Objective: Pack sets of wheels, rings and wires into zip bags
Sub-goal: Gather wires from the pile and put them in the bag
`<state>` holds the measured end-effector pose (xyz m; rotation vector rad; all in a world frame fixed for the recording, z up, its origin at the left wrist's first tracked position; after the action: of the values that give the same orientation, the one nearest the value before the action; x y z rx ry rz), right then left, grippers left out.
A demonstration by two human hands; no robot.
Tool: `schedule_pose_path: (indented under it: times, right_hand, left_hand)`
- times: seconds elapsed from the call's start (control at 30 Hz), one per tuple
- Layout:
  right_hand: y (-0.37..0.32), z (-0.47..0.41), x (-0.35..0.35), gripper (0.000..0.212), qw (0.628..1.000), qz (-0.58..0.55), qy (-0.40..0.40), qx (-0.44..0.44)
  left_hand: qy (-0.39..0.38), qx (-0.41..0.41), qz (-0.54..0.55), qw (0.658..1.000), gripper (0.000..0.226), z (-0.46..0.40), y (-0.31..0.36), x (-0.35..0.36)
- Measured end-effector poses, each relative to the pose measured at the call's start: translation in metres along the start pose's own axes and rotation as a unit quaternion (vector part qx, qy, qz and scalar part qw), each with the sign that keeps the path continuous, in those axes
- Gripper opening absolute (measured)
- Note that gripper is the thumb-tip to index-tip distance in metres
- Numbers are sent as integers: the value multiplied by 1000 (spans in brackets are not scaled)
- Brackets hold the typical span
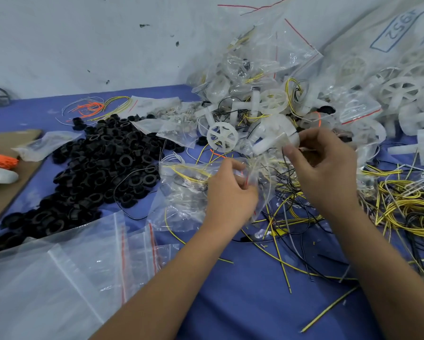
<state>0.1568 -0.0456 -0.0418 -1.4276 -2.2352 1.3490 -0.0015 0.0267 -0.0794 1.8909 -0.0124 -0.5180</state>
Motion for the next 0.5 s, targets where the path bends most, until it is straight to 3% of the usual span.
schedule_pose_path:
  times: [0.13, 0.27, 0.5]
  right_hand:
    - [-7, 3, -2, 17, 991, 91, 60, -81]
    - [-10, 2, -7, 18, 986, 84, 93, -107]
    - [-21, 9, 9, 17, 990, 38, -26, -137]
  left_hand:
    - [44, -40, 55, 997, 23, -7, -4, -10]
    - [58, -92, 101, 989, 12, -12, -5, -15]
    - [73, -97, 142, 982, 15, -10, -4, -14]
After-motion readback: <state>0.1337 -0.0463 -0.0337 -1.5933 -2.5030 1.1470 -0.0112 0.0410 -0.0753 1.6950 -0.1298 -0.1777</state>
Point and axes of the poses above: each hand's wrist, its own z-axis away from the middle knuckle, its own x-axis out of the palm, y = z × x, the point moved 2 cm from there along -z, towards the middle knuckle, and after that the axes turned 5 degrees about x, right-handed, at the moved point
